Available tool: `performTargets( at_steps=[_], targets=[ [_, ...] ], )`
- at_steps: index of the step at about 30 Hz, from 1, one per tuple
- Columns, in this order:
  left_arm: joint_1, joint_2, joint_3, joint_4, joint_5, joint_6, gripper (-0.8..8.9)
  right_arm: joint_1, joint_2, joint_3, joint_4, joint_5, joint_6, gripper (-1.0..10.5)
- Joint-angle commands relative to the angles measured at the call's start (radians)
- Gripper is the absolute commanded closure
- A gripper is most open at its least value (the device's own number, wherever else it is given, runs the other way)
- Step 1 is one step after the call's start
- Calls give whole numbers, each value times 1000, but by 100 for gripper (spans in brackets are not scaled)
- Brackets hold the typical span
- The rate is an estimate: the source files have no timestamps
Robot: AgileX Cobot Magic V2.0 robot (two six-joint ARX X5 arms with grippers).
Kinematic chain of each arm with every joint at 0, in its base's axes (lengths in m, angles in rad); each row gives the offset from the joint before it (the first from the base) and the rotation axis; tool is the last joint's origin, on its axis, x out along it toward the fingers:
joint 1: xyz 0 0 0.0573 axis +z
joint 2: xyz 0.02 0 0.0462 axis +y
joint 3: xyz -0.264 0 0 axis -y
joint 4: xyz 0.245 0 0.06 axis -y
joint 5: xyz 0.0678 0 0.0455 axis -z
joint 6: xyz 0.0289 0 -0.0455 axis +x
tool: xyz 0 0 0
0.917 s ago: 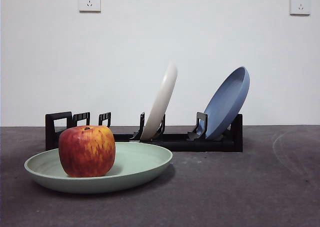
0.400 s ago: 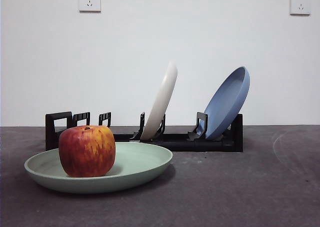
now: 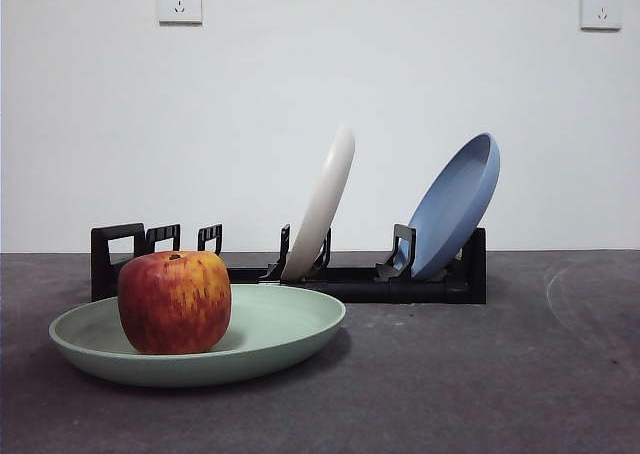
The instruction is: Take the green plate from the plate rack,put the plate on the table,take the apple from the table,put the apple in the plate
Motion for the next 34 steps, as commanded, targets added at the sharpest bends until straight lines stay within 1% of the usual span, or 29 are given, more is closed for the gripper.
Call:
performTargets(
  at_steps=[1, 7, 22, 23, 25, 26, 28, 30, 32, 34],
  targets=[
    [-2, -2, -5, 21, -4, -8, 822, 0, 0, -10, -22, 10, 7, 947],
    [-1, -1, -4, 25, -4, -8, 817, 0, 0, -10, -22, 19, 13, 947],
    [2, 35, -4, 26, -3, -8, 817, 0, 0, -10, -22, 90, 13, 947],
    [14, 26, -4, 25, -4, 4, 817, 0, 0, -10, -22, 93, 13, 947],
    [56, -5, -4, 45, -8, 112, 817, 0, 0, -10, -22, 93, 13, 947],
    [85, -19, -4, 72, -3, 142, 817, 0, 0, -10, -22, 93, 13, 947],
    [175, -59, -4, 175, -3, 182, 817, 0, 0, -10, -22, 93, 13, 947],
    [290, -98, -5, 303, -2, 182, 817, 0, 0, -10, -22, 93, 13, 947],
    [401, -132, -8, 407, 7, 148, 817, 0, 0, -10, -22, 93, 13, 947],
    [500, -163, -12, 466, 33, 132, 817, 0, 0, -10, -22, 94, 13, 947]
  ],
)
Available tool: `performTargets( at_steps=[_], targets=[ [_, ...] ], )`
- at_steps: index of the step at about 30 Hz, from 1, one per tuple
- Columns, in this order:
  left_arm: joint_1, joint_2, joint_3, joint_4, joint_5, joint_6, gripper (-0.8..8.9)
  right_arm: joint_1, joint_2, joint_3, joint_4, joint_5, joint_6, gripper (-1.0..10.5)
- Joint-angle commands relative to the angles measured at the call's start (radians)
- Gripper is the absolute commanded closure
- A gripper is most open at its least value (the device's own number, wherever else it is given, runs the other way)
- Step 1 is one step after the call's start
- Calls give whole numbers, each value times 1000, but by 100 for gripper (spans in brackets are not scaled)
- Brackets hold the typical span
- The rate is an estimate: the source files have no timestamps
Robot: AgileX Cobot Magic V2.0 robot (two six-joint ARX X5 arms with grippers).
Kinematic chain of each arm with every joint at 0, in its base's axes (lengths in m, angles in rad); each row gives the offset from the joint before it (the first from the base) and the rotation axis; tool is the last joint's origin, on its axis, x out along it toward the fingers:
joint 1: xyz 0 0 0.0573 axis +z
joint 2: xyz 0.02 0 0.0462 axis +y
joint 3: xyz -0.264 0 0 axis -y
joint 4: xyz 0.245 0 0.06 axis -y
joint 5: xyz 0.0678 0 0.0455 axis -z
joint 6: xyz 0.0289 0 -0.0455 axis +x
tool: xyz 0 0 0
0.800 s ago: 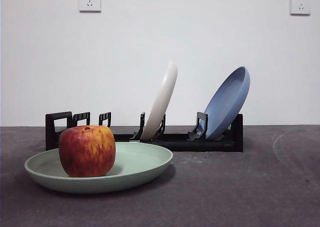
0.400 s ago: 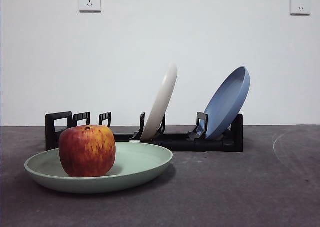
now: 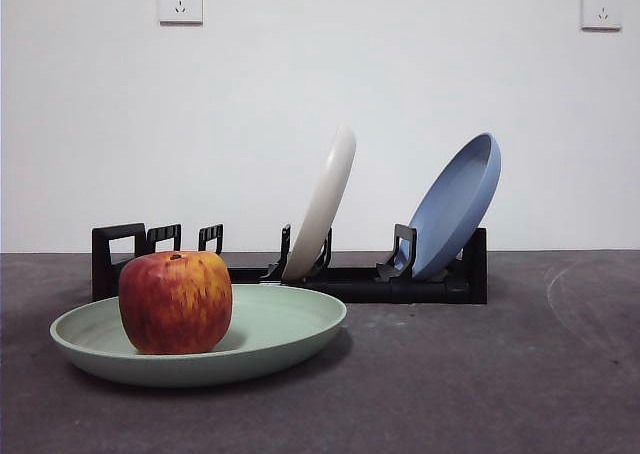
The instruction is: Take the green plate from the plate rack,put the plate on the table,take the apple from the table,put the apple in the plate
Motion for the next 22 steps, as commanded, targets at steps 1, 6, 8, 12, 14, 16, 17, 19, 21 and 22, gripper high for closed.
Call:
performTargets(
  at_steps=[1, 6, 8, 12, 14, 16, 17, 19, 21, 22],
  targets=[
    [162, -44, -13, 72, 50, -6, 817, 0, 0, -10, -22, 4, 6, 947],
    [351, -119, -61, 85, 130, -6, 817, 0, 0, -10, -22, 11, 6, 947],
    [408, -168, -126, 139, 175, -6, 817, 0, 0, -10, -22, 11, 6, 947],
    [488, -279, -309, 293, 290, -7, 817, 0, 0, -10, -22, 11, 6, 947],
    [515, -335, -415, 376, 335, -7, 817, 0, 0, -10, -22, 11, 6, 947],
    [539, -389, -523, 458, 363, -8, 817, 0, 0, -10, -22, 11, 6, 947],
    [550, -419, -580, 500, 365, -7, 817, 0, 0, -10, -22, 11, 6, 947],
    [575, -479, -686, 572, 363, -6, 817, 0, 0, -10, -22, 11, 6, 947],
    [601, -530, -775, 628, 362, -6, 817, 0, 0, -10, -22, 11, 6, 947],
    [613, -552, -812, 648, 362, -6, 817, 0, 0, -10, -22, 11, 6, 947]
  ],
)
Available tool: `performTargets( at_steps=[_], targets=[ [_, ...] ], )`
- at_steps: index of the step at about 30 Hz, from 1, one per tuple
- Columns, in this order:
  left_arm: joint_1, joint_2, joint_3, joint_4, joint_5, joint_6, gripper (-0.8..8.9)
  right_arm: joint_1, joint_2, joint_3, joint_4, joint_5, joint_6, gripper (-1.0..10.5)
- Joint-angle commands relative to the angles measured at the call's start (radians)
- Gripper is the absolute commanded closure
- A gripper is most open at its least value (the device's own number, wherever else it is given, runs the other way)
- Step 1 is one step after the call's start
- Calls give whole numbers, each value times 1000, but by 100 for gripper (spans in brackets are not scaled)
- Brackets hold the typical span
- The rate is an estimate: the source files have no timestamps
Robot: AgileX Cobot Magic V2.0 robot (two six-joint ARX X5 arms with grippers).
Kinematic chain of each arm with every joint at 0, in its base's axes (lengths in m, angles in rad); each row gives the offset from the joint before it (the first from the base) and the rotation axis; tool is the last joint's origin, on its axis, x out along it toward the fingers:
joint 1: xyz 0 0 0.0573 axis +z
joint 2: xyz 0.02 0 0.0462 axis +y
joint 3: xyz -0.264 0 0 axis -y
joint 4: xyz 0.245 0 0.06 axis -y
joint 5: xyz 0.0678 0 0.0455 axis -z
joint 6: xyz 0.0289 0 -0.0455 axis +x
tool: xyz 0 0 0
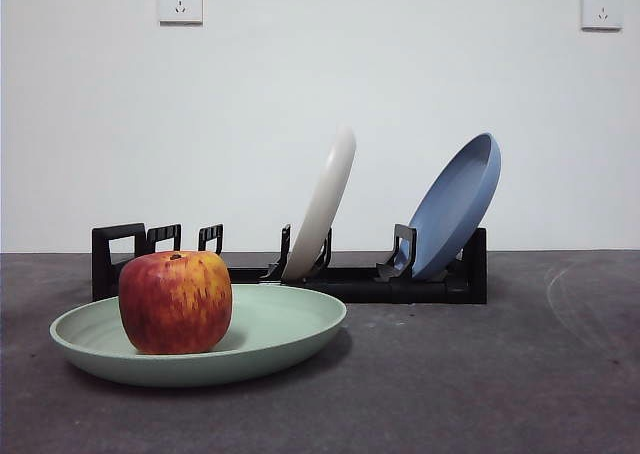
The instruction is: Take the green plate from the plate rack,put the plate on the table,take the apple from the table,put the apple in the plate
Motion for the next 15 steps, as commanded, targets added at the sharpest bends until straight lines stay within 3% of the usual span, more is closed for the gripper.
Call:
performTargets(
  at_steps=[1, 7, 15],
  targets=[
    [37, -72, -126, 77, 1, -2, 817, 0, 0, -10, -22, 1, 6, 947],
    [87, -107, -261, 135, -5, 2, 817, 0, 0, -10, -22, 1, 6, 947],
    [93, -107, -335, 85, -12, 84, 817, 0, 0, -10, -22, 27, 6, 947]
  ],
)
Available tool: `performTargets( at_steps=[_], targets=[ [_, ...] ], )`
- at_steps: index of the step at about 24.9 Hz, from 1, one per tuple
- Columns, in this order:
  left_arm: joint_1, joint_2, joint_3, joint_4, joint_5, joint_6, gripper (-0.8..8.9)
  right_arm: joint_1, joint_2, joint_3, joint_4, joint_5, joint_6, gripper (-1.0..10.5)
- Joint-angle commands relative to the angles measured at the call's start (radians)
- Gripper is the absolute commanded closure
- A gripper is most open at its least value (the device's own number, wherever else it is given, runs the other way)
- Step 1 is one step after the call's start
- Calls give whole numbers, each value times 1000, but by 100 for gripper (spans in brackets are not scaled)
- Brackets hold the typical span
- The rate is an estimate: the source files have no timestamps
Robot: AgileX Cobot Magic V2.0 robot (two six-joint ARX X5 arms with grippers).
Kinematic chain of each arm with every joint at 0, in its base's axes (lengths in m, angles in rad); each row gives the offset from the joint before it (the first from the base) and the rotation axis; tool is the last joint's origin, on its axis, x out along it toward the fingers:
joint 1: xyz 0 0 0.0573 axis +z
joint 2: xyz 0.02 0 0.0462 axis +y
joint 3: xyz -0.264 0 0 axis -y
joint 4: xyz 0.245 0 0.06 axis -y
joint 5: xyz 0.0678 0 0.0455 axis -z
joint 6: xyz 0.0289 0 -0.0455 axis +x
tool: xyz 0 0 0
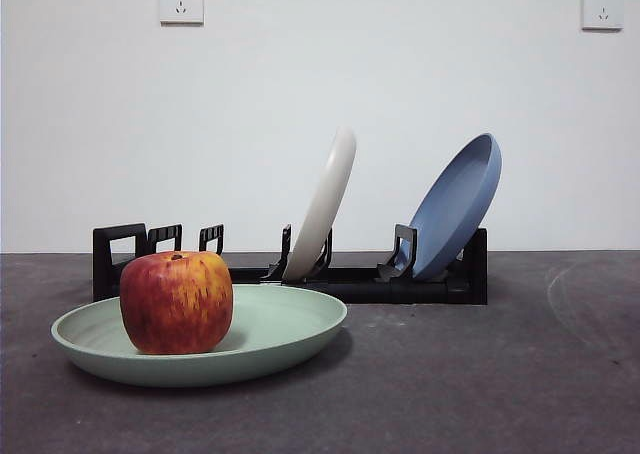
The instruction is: Take the green plate from the plate rack,put the plate on the table,take the apple from the table,put the apple in the plate
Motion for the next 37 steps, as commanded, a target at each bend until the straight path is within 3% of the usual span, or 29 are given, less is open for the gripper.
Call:
performTargets(
  at_steps=[1, 8, 37],
  targets=[
    [3, -2, -22, -71, -16, 44, 817, 0, 0, -10, -22, 9, 7, 947],
    [3, -1, -20, -250, -25, 120, 817, 0, 0, -9, -22, 9, 7, 947],
    [-4, 24, -21, -235, 1, 126, 817, 0, 0, -8, -22, 32, 7, 947]
  ],
)
